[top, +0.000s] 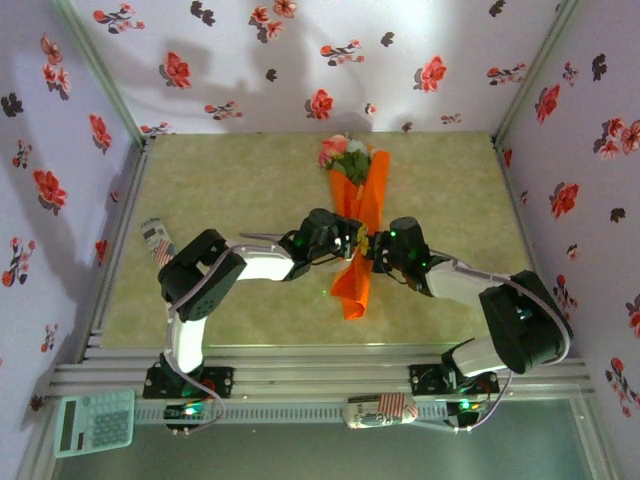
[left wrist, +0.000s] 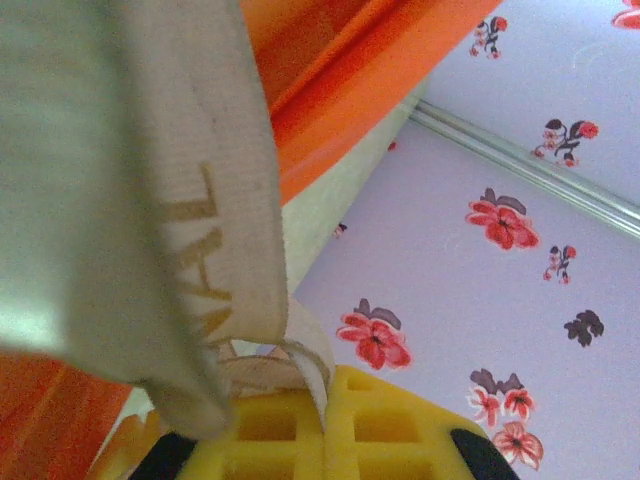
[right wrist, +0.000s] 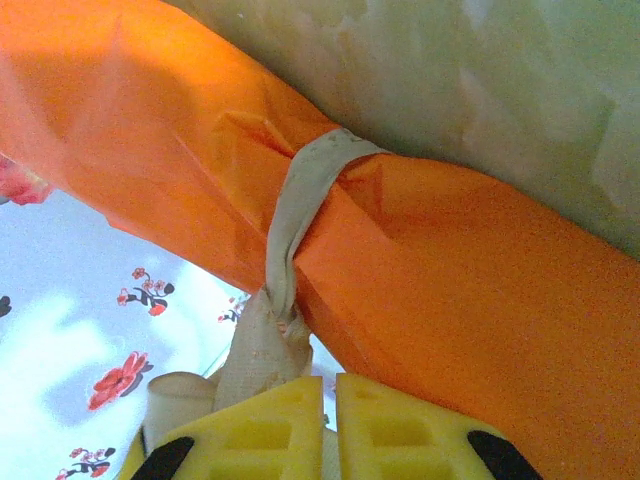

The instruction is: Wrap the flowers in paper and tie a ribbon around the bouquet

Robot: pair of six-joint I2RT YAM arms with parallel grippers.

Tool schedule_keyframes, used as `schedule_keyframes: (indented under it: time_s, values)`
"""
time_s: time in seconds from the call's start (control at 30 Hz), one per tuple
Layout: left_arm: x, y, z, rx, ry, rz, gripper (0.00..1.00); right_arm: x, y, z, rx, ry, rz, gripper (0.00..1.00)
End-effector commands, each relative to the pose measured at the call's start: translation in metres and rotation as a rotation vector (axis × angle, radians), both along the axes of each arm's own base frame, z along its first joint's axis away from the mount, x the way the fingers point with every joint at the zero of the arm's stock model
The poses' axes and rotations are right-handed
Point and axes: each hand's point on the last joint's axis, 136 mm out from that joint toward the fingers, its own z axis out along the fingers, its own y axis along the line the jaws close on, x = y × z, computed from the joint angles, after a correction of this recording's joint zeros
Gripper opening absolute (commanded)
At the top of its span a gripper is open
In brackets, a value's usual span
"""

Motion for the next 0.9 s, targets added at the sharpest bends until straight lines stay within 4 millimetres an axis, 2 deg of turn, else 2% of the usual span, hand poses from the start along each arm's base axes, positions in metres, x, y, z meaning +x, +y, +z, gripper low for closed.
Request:
schedule_keyframes:
  time_s: [0.0,0.17,0.3,0.43,0.53,0.67,0.87]
  values:
    - [-0.007,-0.008,0.0,-0.023,-0.055,-0.051,0.0,-0.001,-0.005,-0.005,0.025,0.027,-0.059,0.13]
    - [-0.008,-0.004,-0.004,-0.027,-0.097,-0.049,0.0,-0.006,-0.011,0.002,0.01,0.014,-0.057,0.13]
    - [-0.009,-0.003,-0.011,-0.035,-0.106,-0.048,0.0,-0.015,-0.026,0.014,-0.063,-0.006,-0.053,0.22]
    - [-0.008,-0.003,-0.013,-0.043,-0.114,-0.047,0.0,-0.018,-0.044,0.023,-0.124,-0.028,-0.047,0.26]
    - [-0.007,-0.004,-0.01,-0.051,-0.123,-0.045,0.0,-0.007,-0.051,0.032,-0.137,-0.068,-0.037,0.26]
    - [-0.008,-0.004,-0.008,-0.051,-0.132,-0.047,0.0,0.014,-0.049,0.044,-0.134,-0.111,-0.009,0.22]
    - [-0.008,-0.002,-0.007,-0.051,-0.134,-0.043,0.0,0.049,-0.03,0.056,-0.077,-0.162,0.018,0.18]
